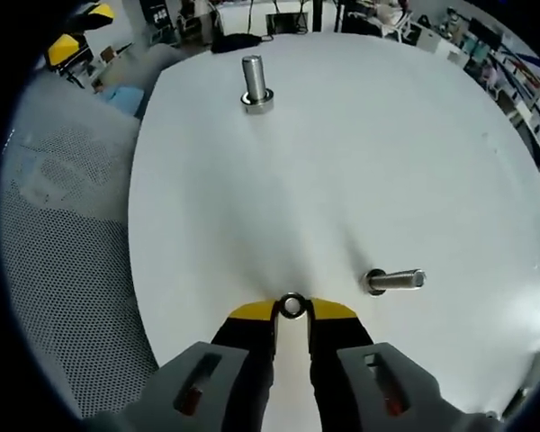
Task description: Place the washer onto the threaded stud by aligning its center hole with the stud, sliding it down to the base, and recovering from edge contact or off-axis alignment until the washer reaches the visible bottom stop.
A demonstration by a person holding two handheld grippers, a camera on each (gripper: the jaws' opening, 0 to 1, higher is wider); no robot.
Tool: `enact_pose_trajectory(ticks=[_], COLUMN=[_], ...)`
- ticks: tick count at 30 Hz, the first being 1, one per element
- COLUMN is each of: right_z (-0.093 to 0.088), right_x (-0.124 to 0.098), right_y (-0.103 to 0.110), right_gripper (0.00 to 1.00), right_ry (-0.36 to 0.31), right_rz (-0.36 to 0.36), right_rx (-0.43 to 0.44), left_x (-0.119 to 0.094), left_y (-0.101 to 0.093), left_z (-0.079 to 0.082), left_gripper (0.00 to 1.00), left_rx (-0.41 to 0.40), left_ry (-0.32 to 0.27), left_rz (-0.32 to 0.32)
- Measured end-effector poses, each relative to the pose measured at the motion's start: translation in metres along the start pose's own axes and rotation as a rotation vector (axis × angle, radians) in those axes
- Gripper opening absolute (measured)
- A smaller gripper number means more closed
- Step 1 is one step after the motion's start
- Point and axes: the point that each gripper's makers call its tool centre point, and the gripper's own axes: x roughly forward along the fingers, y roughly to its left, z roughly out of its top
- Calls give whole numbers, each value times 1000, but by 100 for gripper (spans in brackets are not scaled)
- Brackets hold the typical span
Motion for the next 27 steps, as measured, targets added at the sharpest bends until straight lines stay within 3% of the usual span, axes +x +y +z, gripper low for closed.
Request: enact_pose_trajectory(ticks=[5,14,20,24,27], right_z=[-1,-3,-4,-4,-2], right_x=[1,0,1,0,3], right_y=[-1,-2,-2,0,2], right_gripper=[20,16,15,15,15], right_ry=[13,43,105,197,220], right_rz=[-18,1,22,-7,-24], right_rx=[-25,-23,-55,-137,-169], left_x=[-1,-1,-1,-1,-1], left_y=[1,0,0,1,1], left_z=[0,0,1,1,2], left_gripper=[20,20,20,20,20], left_rx=[-2,-3,-1,-1,-2], left_ry=[0,-2,-6,-9,-11], left_rz=[2,1,1,6,5])
